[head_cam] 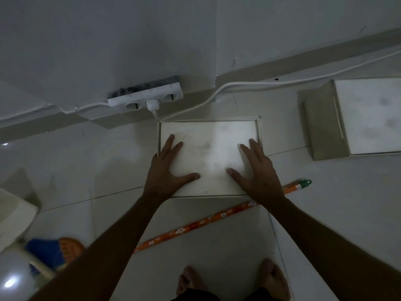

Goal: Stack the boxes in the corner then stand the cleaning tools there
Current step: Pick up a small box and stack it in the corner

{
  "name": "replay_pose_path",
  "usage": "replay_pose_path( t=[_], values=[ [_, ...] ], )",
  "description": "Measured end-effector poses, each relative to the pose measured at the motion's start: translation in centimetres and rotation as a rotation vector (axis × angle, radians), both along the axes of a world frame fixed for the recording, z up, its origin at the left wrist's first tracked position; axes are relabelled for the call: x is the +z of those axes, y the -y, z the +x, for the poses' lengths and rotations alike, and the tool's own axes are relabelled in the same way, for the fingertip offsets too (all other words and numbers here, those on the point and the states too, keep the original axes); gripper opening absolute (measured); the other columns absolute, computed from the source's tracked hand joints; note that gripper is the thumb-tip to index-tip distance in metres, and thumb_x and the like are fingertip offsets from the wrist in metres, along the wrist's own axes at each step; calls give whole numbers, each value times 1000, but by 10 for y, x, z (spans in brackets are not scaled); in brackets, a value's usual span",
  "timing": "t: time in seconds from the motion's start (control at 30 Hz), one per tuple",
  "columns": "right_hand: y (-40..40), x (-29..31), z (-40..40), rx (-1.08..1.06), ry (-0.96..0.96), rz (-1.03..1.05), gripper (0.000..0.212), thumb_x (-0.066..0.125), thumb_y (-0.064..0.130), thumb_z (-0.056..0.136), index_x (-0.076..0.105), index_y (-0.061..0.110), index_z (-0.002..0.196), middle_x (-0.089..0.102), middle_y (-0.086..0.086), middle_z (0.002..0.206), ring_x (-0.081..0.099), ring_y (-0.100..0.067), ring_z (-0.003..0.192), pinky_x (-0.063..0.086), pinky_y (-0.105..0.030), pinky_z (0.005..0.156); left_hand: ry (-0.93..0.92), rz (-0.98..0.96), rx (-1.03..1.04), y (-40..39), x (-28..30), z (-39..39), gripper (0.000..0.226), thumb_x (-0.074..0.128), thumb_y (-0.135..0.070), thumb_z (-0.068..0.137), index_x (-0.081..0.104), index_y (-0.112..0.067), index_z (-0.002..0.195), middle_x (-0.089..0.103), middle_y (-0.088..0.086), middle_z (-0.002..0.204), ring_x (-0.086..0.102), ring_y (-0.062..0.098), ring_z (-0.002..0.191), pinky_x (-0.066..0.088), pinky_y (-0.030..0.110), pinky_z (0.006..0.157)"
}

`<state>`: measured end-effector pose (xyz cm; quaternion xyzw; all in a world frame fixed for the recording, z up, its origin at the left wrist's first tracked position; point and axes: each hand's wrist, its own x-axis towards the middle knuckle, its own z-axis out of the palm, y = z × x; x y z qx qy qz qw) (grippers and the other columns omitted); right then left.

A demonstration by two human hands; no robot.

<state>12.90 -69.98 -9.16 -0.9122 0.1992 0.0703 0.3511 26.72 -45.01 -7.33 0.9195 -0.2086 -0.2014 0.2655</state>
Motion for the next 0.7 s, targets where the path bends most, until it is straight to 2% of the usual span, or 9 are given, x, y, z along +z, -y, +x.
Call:
replay_pose_path(
  t=[0.13,0.27,0.37,0.53,0.7],
  values=[
    [-2,2,-1,-30,-38,20,99,61,77,82,19,30,159,6,1,169,17,-30,152,26,-50,116,40,-6,19,5,-2,-5,106,75,-74,66,34,-32,154,8,-21,166,23,16,150,19,35,118],
    [1,9,-7,-43,-52,9,102,58,79,81,15,31,159,4,2,169,15,-30,153,27,-52,116,57,-31,-2,7,1,-9,107,73,-75,67,32,-29,155,7,-21,166,21,17,151,18,39,120],
    [9,27,-11,-44,-71,-5,102,58,79,81,14,31,159,4,2,169,17,-30,152,26,-52,117,59,-13,-5,15,17,-17,107,74,-73,68,31,-29,155,4,-22,165,22,20,149,23,46,121],
    [25,110,-27,-72,-75,-2,102,62,77,80,15,34,159,5,4,169,19,-28,152,26,-49,118,40,-5,-12,30,89,-33,109,74,-75,67,30,-29,156,3,-23,165,24,23,147,25,42,118],
    [53,242,-47,-136,-45,2,100,63,77,80,21,31,159,12,4,169,21,-24,152,27,-46,118,8,-41,-60,68,214,-37,109,74,-74,67,29,-31,156,3,-24,165,23,25,149,21,42,118]
  ],
)
